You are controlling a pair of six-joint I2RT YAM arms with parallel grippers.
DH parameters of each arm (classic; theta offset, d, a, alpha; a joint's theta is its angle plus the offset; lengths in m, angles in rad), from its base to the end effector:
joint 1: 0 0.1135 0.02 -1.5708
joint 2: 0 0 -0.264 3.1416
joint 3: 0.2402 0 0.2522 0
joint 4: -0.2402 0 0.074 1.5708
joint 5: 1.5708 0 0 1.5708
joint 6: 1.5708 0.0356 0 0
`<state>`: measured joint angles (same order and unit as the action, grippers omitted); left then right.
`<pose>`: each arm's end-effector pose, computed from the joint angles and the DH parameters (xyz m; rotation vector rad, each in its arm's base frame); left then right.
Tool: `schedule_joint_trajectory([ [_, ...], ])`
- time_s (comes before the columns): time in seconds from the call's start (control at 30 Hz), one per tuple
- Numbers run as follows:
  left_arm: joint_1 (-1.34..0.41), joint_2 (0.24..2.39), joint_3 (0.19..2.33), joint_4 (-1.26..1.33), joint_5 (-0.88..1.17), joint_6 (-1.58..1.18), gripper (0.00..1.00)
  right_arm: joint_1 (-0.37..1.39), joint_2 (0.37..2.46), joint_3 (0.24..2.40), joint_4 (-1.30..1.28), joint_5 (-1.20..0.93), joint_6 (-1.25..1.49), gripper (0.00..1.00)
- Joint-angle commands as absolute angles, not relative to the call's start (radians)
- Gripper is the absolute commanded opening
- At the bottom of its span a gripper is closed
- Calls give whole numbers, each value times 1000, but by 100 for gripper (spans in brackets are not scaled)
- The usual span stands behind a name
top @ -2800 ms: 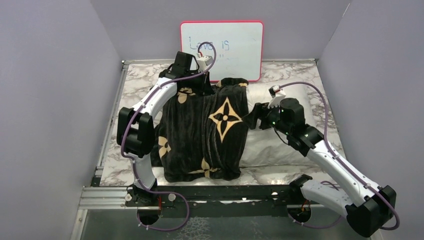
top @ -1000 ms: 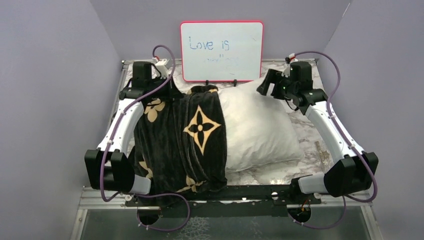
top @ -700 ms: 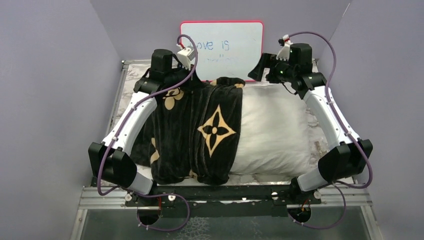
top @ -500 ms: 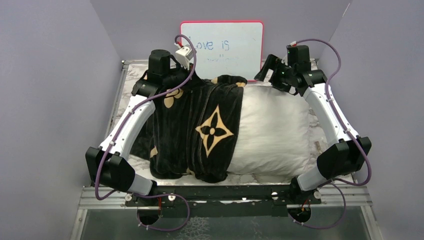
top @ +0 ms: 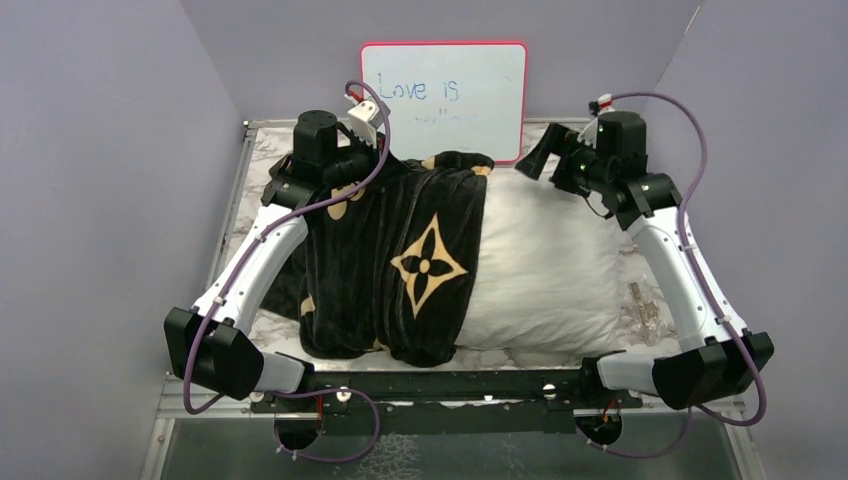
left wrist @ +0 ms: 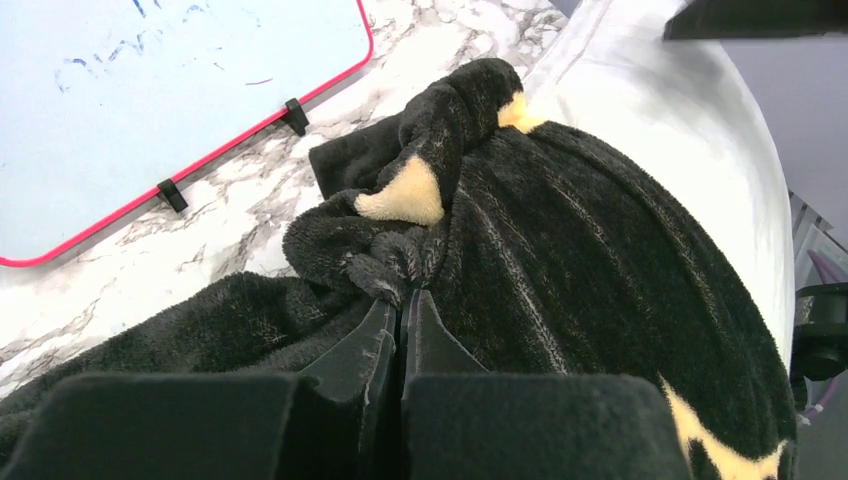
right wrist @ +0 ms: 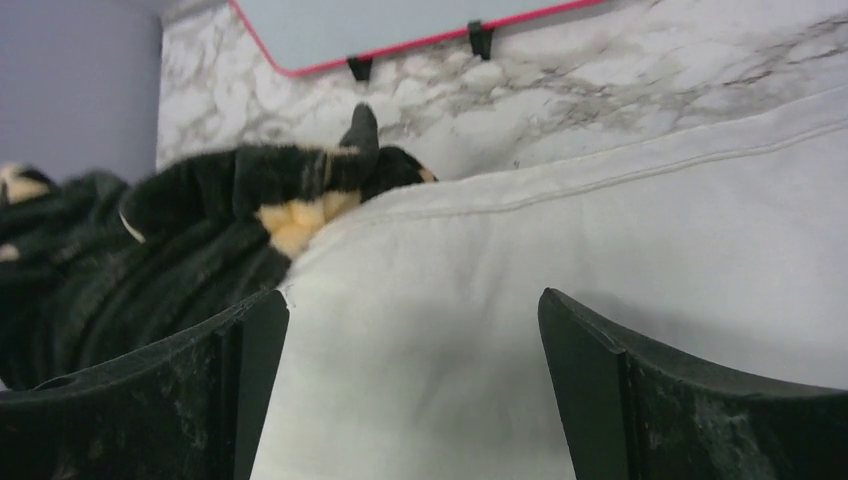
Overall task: Remove the pillowcase from the pillow
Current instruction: Remove the pillow from the pillowcase.
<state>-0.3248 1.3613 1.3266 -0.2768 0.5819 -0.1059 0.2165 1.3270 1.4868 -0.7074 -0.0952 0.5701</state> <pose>0.2882 -0.1177 0.3914 0.6102 1.8154 -0.8387 0.2747 0.0639 0.4109 0.3242 2.1438 0.5617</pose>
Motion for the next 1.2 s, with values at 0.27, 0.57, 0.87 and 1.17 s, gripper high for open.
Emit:
schedule_joint_trajectory([
  [0.27,-327,1293,1319,-94,614,-120,0,224,1197,1041,-158,-754,-229,100],
  [0.57,-327,1309,1331,-107,616,-118,0,224,1279,1316,-671,-1016,-883,100],
  [0.87,-327,1315,1356,-133,604,-92,0,224,1329,1462,-1064,-971,-1078,99],
  [1.17,-327,1323,1342,-88,644,-136,0,254,1419,1292,-834,-727,-866,96],
])
